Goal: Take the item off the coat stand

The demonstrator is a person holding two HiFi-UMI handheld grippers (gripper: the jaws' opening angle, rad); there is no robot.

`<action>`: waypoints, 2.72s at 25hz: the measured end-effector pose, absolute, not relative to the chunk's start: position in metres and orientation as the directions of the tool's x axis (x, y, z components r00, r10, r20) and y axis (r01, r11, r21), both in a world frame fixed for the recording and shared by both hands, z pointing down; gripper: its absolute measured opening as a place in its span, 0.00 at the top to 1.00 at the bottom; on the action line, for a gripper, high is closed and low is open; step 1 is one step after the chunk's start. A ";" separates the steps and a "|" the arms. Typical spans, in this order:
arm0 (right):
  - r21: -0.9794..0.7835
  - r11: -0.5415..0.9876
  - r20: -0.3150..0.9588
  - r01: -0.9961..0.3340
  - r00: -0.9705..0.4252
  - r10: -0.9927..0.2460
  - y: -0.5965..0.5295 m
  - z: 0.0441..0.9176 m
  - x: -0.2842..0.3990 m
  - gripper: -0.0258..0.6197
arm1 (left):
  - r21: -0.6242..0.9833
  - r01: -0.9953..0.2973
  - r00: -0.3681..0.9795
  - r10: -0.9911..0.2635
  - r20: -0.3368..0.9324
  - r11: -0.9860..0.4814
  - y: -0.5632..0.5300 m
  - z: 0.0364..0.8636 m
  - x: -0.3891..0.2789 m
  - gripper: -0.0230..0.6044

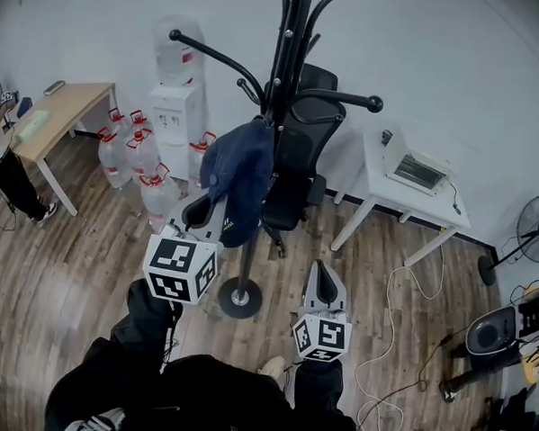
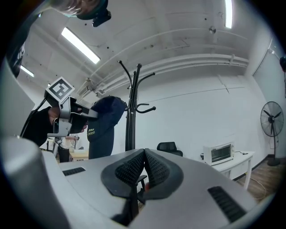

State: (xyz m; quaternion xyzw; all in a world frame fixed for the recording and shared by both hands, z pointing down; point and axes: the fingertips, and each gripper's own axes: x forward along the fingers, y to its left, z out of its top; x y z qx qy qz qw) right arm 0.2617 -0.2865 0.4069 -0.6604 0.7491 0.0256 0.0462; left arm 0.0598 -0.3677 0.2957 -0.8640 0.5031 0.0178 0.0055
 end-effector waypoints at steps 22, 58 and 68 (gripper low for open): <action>-0.027 0.140 -0.121 -0.990 -0.136 -0.983 -0.280 0.400 0.240 0.93 | -0.029 -0.884 0.462 -0.865 -0.196 -0.466 -0.317 0.242 0.012 0.91; 0.024 0.126 -0.042 -0.992 -0.127 -0.991 -0.241 0.428 0.178 0.94 | -0.020 -0.851 0.522 -0.849 0.077 -0.525 -0.287 0.413 -0.018 0.91; 0.019 0.105 0.005 -0.994 -0.105 -0.994 -0.236 0.452 0.181 0.93 | -0.014 -0.836 0.540 -0.826 0.162 -0.549 -0.282 0.460 -0.011 0.91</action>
